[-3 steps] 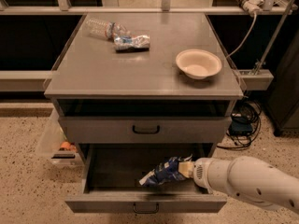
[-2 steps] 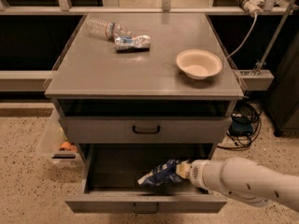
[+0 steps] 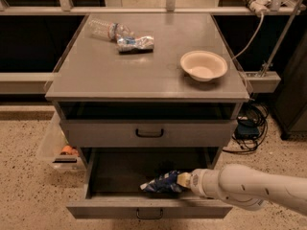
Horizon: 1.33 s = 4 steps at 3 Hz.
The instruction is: Place blue chip bag into middle drawer
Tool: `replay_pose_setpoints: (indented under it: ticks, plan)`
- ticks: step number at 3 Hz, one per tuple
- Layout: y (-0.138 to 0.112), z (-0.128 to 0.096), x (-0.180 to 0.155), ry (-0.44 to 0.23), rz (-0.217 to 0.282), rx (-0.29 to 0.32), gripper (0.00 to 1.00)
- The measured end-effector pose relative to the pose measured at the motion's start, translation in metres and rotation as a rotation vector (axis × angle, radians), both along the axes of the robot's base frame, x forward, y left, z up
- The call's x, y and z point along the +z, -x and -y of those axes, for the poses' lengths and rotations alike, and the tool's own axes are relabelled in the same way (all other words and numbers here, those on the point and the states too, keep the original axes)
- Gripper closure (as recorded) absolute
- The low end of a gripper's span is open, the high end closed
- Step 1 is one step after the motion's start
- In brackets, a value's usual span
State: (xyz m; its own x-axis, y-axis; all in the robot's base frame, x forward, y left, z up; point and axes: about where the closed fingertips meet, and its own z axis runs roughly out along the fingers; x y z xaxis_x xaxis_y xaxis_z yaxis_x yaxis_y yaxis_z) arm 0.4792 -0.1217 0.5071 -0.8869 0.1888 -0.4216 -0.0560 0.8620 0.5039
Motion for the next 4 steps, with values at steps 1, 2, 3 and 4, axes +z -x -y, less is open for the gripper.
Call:
replay_pose_setpoints:
  ticks: [1, 2, 3, 4]
  plan:
    - [0.0009, -0.0007, -0.0028, -0.003, -0.005, 0.000, 0.82]
    - [0.0009, -0.0007, -0.0028, -0.003, -0.005, 0.000, 0.59]
    - [0.0009, -0.0008, -0.0029, -0.003, -0.005, 0.000, 0.36]
    - [0.0009, -0.0008, -0.0029, -0.003, -0.005, 0.000, 0.10]
